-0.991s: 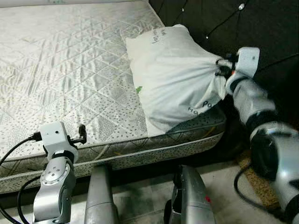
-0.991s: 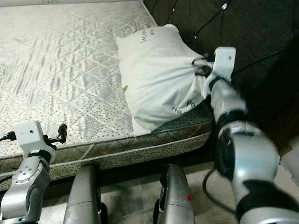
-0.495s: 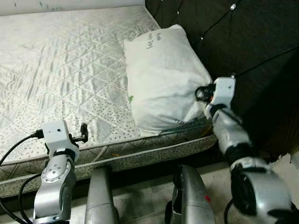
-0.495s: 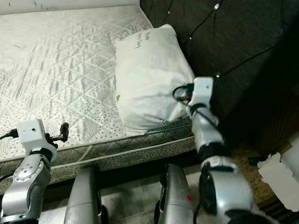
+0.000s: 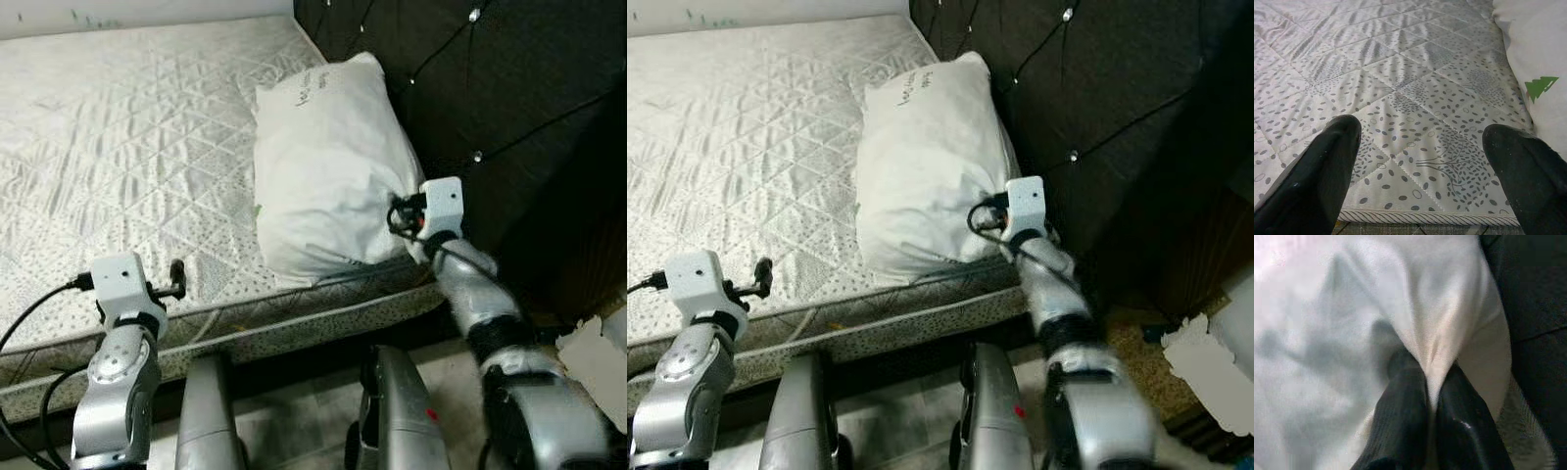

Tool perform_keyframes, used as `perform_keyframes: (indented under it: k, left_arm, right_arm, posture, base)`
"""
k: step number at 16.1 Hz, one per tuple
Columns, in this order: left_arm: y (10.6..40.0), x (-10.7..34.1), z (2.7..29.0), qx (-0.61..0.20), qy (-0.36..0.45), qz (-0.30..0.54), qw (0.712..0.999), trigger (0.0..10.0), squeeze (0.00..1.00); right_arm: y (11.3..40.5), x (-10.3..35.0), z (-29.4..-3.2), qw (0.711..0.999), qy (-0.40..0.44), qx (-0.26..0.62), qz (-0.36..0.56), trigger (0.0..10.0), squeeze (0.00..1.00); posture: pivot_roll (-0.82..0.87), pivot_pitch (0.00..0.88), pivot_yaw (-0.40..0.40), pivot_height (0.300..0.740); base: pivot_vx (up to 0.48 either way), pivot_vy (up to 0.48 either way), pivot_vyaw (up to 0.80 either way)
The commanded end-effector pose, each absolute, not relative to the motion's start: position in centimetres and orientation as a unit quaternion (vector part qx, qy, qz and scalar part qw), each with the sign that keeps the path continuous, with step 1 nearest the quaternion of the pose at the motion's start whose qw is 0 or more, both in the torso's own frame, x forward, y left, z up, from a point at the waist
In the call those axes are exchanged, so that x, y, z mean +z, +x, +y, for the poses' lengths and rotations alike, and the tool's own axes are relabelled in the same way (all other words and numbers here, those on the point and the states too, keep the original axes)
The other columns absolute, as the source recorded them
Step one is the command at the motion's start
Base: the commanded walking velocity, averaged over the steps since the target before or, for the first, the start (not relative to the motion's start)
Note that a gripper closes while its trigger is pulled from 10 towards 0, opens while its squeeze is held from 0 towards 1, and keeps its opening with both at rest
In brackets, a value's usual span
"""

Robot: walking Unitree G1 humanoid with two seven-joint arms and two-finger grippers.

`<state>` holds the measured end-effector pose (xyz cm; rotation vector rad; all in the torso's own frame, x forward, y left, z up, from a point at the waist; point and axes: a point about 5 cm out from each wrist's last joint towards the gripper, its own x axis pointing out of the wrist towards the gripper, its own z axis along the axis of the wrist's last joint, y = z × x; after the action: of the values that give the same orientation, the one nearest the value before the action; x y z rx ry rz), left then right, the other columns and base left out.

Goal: Clean up the room

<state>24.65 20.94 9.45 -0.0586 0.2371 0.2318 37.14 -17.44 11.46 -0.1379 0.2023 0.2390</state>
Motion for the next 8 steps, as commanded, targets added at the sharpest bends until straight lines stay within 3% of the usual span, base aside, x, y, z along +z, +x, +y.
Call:
perform_keyframes:
  k: [1,8]
  left_arm:
    - [24.8,9.7,21.0,0.113,-0.021,0.114,0.987,10.0,0.0]
    - [23.7,10.0,22.1,0.128,-0.01,0.118,0.985,10.0,0.0]
  right_arm:
    - [38.1,12.9,-17.6,0.983,-0.093,0.131,0.092,0.0,0.0]
    - [40.7,21.0,-23.9,0.986,-0.157,-0.009,0.059,0.0,0.0]
  posture:
    - [0.0,0.0,0.0,0.536]
    - [0.04,0.005,-0.01,0.536]
  base:
    - [0.0,0.0,0.0]
    - [0.0,0.0,0.0]
